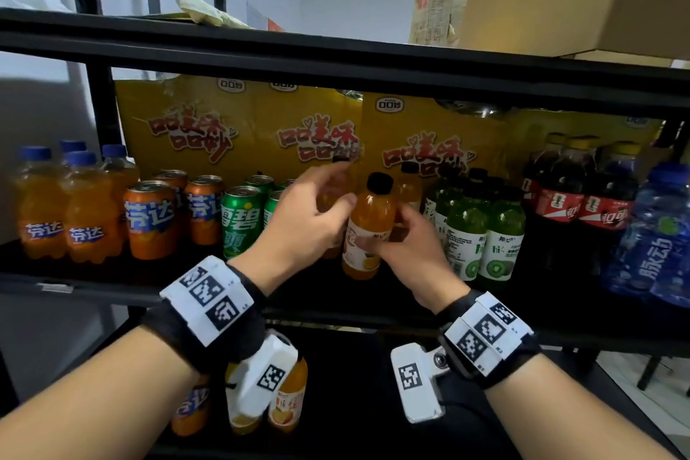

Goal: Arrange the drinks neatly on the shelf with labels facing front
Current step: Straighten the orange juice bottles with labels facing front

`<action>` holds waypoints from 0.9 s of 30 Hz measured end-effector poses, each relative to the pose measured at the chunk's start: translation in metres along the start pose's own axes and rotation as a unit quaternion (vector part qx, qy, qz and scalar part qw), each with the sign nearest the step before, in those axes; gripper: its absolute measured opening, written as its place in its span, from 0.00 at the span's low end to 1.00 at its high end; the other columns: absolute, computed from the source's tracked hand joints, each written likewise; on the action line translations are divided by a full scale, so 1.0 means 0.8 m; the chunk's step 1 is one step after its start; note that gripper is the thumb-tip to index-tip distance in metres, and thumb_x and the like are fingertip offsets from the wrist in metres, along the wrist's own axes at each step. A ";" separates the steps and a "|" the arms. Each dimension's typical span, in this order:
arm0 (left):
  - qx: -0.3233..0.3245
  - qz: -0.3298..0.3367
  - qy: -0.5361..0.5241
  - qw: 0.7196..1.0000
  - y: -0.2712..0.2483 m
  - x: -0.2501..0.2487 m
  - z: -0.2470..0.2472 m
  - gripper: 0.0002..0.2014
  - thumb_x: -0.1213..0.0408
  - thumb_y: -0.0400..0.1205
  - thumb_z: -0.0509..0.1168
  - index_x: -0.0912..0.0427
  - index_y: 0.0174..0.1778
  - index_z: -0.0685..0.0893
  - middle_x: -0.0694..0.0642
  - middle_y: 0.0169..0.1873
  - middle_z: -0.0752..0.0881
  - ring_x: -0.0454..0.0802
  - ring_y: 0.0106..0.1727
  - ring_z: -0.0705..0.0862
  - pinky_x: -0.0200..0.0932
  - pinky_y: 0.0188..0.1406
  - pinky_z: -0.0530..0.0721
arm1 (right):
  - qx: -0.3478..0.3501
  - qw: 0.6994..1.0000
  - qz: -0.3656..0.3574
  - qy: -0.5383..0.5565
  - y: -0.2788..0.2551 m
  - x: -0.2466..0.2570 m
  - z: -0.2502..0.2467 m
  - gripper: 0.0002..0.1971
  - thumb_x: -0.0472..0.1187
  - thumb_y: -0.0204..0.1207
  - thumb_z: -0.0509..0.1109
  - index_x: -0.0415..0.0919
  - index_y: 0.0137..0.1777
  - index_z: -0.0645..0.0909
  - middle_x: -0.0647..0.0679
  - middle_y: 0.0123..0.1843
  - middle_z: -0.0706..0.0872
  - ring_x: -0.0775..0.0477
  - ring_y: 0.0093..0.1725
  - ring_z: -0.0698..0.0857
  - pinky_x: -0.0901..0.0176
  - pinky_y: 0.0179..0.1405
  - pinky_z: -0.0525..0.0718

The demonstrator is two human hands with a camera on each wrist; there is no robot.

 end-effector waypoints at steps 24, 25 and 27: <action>0.132 -0.038 0.266 0.954 0.079 0.034 0.003 0.20 0.67 0.87 0.68 0.55 0.76 0.83 0.58 0.67 0.88 0.55 0.64 0.87 0.37 0.52 0.79 | 0.051 0.989 0.083 -0.109 0.052 -0.037 0.018 0.24 0.43 0.80 0.78 0.51 0.73 0.75 0.54 0.66 0.84 0.47 0.68 0.84 0.51 0.70 0.83; 0.131 -0.039 0.264 0.955 0.079 0.036 0.001 0.20 0.67 0.87 0.68 0.54 0.76 0.83 0.57 0.65 0.89 0.54 0.60 0.88 0.34 0.49 0.79 | 0.036 0.988 0.084 -0.125 0.061 -0.033 0.009 0.25 0.43 0.81 0.77 0.49 0.76 0.76 0.49 0.70 0.84 0.46 0.69 0.84 0.48 0.71 0.83; 0.121 -0.043 0.255 0.958 0.080 0.041 -0.004 0.19 0.64 0.85 0.69 0.53 0.73 0.85 0.56 0.56 0.90 0.47 0.46 0.89 0.24 0.34 0.78 | 0.011 0.983 0.074 -0.167 0.078 -0.018 -0.009 0.24 0.43 0.82 0.76 0.47 0.77 0.77 0.46 0.73 0.83 0.45 0.70 0.83 0.45 0.73 0.83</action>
Point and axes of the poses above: each hand's wrist, its own y-axis towards the middle knuckle, its own z-axis out of the palm, x = y × z, the point moved 10 cm from there along y, towards the middle knuckle
